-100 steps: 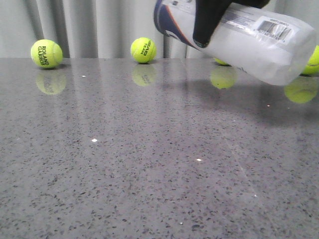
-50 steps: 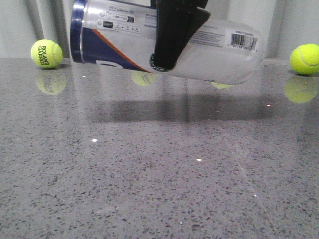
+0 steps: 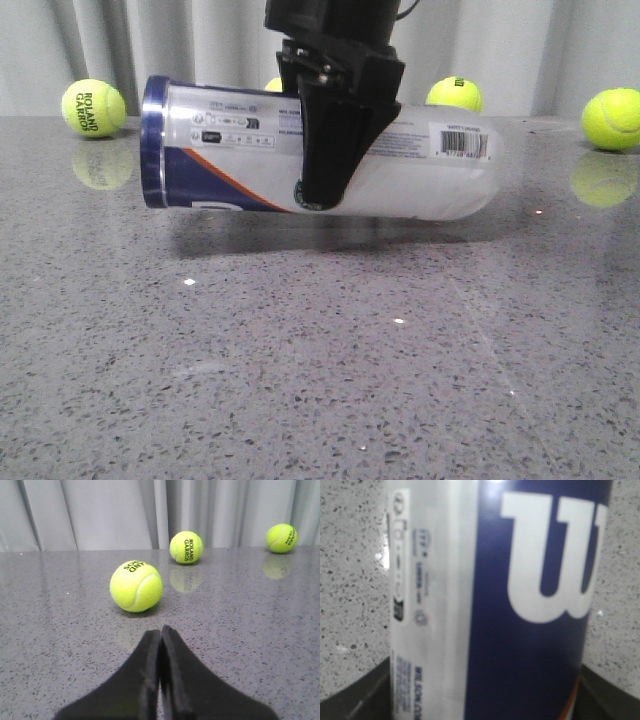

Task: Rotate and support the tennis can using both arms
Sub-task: 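Lift the can with the right gripper and carry it toward the center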

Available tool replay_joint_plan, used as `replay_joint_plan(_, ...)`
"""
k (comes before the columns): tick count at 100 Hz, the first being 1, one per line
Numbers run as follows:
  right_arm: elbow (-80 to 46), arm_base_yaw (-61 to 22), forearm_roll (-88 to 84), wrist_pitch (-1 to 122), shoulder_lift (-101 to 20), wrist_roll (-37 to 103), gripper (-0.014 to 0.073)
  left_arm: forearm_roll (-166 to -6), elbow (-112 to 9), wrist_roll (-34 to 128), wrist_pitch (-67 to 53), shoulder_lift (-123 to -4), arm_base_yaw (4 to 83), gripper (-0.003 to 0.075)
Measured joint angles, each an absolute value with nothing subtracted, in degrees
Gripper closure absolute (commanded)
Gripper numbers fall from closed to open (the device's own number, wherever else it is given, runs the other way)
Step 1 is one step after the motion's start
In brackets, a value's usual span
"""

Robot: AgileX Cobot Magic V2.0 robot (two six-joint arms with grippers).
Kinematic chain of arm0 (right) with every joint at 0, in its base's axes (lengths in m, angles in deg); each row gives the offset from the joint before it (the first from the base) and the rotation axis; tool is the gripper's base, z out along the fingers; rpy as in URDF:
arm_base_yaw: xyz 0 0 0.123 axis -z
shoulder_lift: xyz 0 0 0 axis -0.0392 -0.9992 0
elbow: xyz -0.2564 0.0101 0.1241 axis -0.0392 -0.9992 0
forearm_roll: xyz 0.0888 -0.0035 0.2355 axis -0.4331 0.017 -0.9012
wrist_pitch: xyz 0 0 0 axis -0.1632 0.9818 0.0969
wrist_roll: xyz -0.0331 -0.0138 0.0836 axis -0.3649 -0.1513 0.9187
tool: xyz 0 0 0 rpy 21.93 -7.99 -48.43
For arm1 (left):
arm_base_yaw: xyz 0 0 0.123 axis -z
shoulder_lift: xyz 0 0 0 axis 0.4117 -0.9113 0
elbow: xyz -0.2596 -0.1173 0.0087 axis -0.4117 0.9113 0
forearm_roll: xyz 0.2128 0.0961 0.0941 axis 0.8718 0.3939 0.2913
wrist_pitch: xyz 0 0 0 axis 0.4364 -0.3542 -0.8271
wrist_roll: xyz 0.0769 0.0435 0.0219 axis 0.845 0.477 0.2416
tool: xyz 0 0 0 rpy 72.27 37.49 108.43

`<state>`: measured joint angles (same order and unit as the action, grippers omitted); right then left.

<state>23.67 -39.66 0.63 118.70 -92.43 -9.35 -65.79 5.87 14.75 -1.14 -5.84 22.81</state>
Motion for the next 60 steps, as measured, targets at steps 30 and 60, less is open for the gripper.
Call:
replay_joint_plan(30,23.7,-39.7,0.7,118.6,-93.6,-9.4,-0.0075,-65.8,5.9,14.8,-1.1,-5.8,22.8,0.0740)
replay_joint_plan(60,23.7,-39.7,0.9,118.6,-93.9,-9.5,-0.0052,-65.8,5.9,14.8,-1.1,-5.8,22.8,0.0740)
